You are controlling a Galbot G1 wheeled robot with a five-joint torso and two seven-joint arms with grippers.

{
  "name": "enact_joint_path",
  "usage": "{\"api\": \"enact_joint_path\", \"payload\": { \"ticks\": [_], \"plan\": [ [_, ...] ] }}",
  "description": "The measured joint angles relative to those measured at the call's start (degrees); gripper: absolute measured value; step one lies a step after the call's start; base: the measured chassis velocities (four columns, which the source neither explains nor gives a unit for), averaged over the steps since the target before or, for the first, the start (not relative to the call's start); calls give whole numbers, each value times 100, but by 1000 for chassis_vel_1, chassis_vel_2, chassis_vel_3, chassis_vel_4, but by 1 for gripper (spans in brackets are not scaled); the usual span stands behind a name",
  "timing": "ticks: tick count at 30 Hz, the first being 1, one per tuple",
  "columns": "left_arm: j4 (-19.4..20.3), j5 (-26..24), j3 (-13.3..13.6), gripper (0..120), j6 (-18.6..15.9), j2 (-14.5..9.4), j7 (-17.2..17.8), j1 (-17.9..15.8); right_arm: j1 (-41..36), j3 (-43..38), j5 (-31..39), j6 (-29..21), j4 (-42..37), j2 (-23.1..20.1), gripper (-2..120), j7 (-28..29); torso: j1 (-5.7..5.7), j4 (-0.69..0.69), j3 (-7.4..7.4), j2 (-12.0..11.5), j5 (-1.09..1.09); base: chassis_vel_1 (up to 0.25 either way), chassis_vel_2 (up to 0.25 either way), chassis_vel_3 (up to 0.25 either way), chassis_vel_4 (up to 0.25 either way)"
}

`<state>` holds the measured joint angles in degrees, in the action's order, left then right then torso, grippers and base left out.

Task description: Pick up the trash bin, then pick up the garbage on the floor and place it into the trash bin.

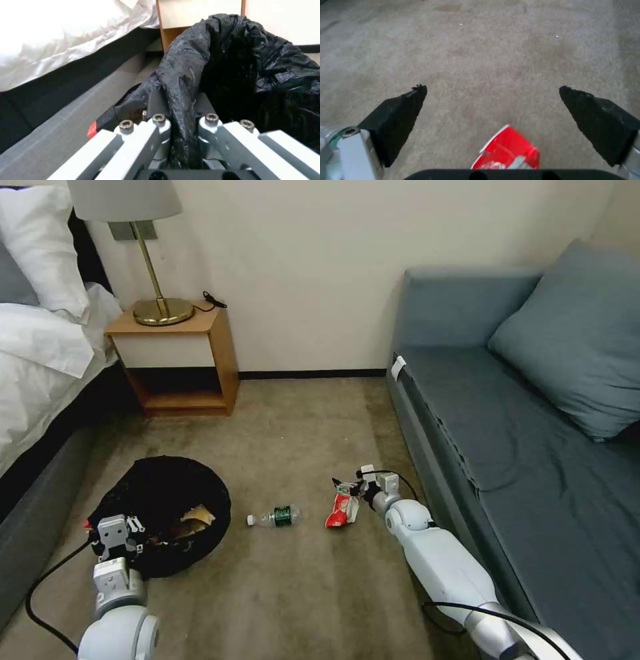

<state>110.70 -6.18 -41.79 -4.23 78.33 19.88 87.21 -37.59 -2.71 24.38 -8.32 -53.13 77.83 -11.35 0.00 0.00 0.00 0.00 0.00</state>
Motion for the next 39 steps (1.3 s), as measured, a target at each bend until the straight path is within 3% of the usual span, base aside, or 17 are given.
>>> {"api": "enact_joint_path", "payload": {
  "ticks": [39],
  "plan": [
    [4, -28, -19, 4, 42, -35, -7, 44, -224, 248, -387, 118, -217, -18, 100, -52, 0, -1, 0, 0, 0, -101, 102, 103, -104]
  ]
}}
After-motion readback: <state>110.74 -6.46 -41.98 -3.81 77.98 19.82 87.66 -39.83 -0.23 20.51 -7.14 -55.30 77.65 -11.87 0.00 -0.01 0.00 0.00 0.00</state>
